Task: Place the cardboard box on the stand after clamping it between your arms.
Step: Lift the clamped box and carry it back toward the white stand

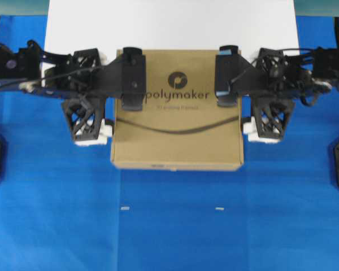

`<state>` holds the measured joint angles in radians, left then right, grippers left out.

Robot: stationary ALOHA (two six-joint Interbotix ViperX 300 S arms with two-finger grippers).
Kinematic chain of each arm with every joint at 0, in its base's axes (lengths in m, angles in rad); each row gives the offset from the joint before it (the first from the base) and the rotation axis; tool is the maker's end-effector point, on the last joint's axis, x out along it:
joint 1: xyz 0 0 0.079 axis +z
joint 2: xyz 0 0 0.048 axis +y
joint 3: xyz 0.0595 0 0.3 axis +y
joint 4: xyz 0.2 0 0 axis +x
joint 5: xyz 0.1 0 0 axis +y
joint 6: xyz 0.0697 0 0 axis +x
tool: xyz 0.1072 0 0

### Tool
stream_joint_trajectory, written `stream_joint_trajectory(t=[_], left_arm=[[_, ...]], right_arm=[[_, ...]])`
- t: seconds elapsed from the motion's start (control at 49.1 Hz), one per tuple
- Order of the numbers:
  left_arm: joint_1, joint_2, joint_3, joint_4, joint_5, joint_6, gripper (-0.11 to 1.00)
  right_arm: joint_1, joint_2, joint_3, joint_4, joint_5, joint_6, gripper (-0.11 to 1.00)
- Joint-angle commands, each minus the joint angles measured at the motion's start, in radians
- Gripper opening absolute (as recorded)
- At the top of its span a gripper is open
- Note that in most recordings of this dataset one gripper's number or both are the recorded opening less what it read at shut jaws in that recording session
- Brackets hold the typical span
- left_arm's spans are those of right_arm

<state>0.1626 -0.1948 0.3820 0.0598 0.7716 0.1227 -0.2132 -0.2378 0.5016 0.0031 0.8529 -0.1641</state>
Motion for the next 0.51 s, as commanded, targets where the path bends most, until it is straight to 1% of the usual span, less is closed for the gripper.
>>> stream_joint_trajectory(t=[0.0,0.082,0.143,0.346,0.489], left_arm=[[0.012,0.014,-0.13,-0.006,-0.071,0.006,0.83],[0.034,0.029,-0.143,-0.006,-0.072,0.026,0.83],[0.054,0.043,-0.153,-0.006,-0.072,0.038,0.83],[0.124,0.083,-0.189,-0.006,-0.078,0.067,0.83],[0.169,0.101,-0.213,-0.006,-0.107,0.11,0.83]], right_arm=[[-0.015,0.02,-0.112,0.057,-0.138,0.006,0.97],[-0.038,0.029,-0.124,0.08,-0.149,-0.038,0.97],[-0.061,0.037,-0.135,0.107,-0.152,-0.072,0.97],[-0.153,0.074,-0.175,0.218,-0.147,-0.216,0.97],[-0.216,0.115,-0.215,0.291,-0.133,-0.333,0.97]])
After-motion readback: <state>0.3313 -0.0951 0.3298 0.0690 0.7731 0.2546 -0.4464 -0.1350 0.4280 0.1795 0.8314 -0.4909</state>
